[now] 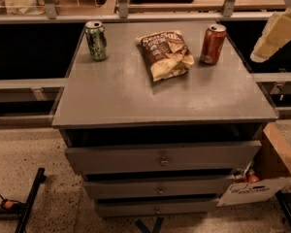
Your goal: Move coke can near green can
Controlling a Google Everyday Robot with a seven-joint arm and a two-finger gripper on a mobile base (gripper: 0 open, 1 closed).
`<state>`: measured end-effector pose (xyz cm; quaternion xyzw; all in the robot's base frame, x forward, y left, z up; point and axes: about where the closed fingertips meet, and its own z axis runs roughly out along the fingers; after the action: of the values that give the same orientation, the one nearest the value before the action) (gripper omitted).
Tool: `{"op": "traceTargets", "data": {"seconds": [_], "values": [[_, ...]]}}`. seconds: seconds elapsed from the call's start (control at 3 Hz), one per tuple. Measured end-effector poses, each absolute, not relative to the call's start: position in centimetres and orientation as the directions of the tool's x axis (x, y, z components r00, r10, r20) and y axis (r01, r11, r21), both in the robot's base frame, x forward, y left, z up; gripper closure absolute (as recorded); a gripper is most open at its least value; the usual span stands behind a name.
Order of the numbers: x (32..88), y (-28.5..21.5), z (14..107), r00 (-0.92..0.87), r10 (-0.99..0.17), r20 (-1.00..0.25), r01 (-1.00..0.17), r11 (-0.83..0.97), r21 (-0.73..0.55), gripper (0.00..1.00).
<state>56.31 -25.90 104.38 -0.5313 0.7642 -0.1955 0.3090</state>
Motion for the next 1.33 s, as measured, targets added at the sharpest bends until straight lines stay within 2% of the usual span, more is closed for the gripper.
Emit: {"op": "traceTargets", "data": {"seconds": [0.67,1.0,1.33], "values": [[56.6,-25.8,104.4,-0.227,-0.922,-0.313,-0.694,0.379,-0.612,0.0],[59.5,-26.3,103.8,-0.238,-0.879,-0.412,-0.659,0.458,-0.597,0.0],[64.1,-28.0,103.0,-0.268,-0.778,-0.569,-0.574,0.603,-0.554,0.0]]}}
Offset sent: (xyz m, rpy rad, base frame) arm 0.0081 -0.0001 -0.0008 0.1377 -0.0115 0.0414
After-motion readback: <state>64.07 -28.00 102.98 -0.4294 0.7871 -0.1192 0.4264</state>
